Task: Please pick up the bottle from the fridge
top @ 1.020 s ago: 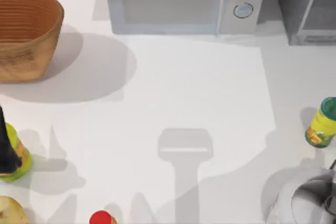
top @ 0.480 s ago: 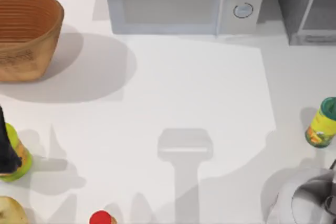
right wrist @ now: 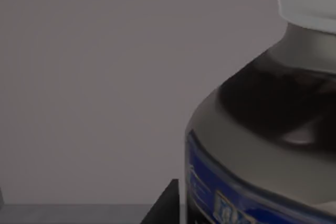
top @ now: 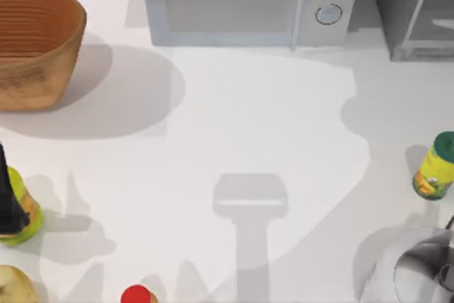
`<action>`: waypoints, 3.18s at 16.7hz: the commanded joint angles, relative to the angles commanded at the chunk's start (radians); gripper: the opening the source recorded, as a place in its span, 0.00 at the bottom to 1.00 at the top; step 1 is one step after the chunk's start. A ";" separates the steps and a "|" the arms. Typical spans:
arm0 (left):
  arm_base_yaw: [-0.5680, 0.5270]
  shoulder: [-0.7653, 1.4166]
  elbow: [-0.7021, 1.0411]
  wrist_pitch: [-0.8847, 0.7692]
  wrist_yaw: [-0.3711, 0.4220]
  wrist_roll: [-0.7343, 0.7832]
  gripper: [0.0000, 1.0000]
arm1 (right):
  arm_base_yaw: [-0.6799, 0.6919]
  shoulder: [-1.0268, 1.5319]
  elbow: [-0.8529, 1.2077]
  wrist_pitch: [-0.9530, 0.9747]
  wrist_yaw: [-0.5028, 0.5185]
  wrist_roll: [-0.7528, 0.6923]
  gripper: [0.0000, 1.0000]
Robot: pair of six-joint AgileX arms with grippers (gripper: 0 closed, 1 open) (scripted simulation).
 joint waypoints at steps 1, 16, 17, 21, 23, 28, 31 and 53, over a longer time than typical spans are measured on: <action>0.000 0.000 0.000 0.000 0.000 0.000 1.00 | 0.000 0.000 0.000 0.000 0.000 0.000 0.00; 0.000 0.000 0.000 0.000 0.000 0.000 1.00 | -0.067 -0.293 -0.473 0.176 -0.071 0.003 0.00; 0.000 0.000 0.000 0.000 0.000 0.000 1.00 | -0.067 -0.293 -0.473 0.176 -0.071 0.003 0.00; 0.000 0.000 0.000 0.000 0.000 0.000 1.00 | -0.058 -0.296 -0.474 0.170 -0.069 0.004 0.00; 0.000 0.000 0.000 0.000 0.000 0.000 1.00 | -0.048 -0.344 -0.493 0.150 -0.063 0.001 0.00; 0.000 0.000 0.000 0.000 0.000 0.000 1.00 | 0.005 -0.622 -0.625 0.015 -0.015 -0.009 0.00; 0.000 0.000 0.000 0.000 0.000 0.000 1.00 | 0.050 -0.890 -0.759 -0.122 0.027 -0.010 0.00; 0.000 0.000 0.000 0.000 0.000 0.000 1.00 | 0.275 -2.175 -1.398 -0.776 0.239 -0.003 0.00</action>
